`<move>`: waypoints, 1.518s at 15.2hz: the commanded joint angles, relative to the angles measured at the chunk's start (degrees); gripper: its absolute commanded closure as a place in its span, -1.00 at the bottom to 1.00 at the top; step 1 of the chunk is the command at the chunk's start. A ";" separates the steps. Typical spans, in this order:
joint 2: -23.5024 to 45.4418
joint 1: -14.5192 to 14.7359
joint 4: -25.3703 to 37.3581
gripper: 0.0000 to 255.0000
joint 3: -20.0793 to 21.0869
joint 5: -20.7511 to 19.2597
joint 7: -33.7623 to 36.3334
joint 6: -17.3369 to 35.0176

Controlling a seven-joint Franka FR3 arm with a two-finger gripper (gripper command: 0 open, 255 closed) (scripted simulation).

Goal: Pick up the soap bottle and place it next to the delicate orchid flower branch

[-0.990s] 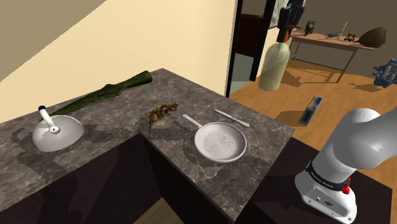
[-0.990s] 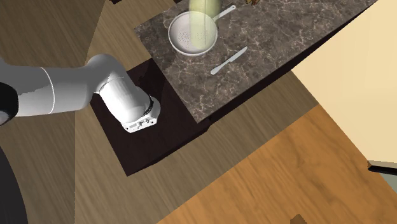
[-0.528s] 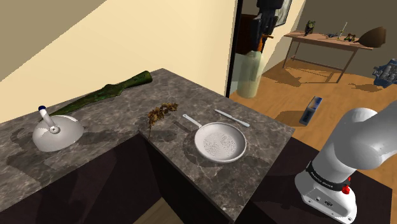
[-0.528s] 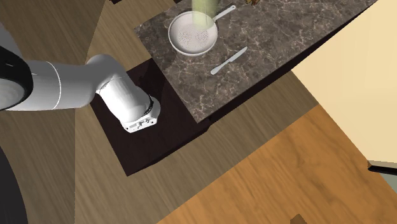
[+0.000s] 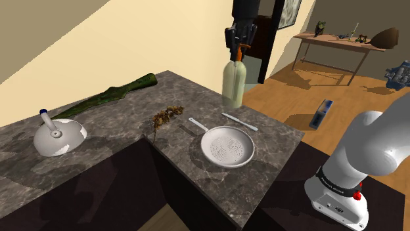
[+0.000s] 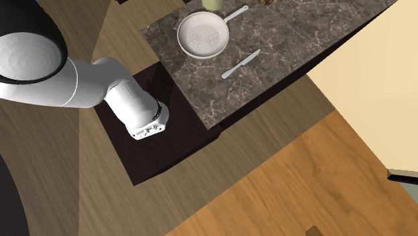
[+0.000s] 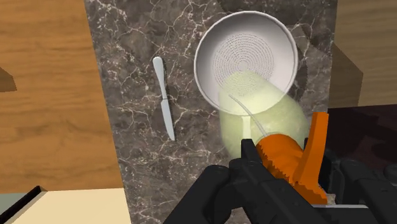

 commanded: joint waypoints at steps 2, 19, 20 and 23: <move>4.93 0.81 3.22 1.00 2.28 -0.36 3.14 1.85; 43.47 12.88 43.79 1.00 10.15 -11.89 20.19 -1.56; 47.13 14.51 49.07 1.00 10.04 -13.00 20.74 -3.25; 57.10 19.08 64.16 1.00 8.94 -15.35 21.19 -8.24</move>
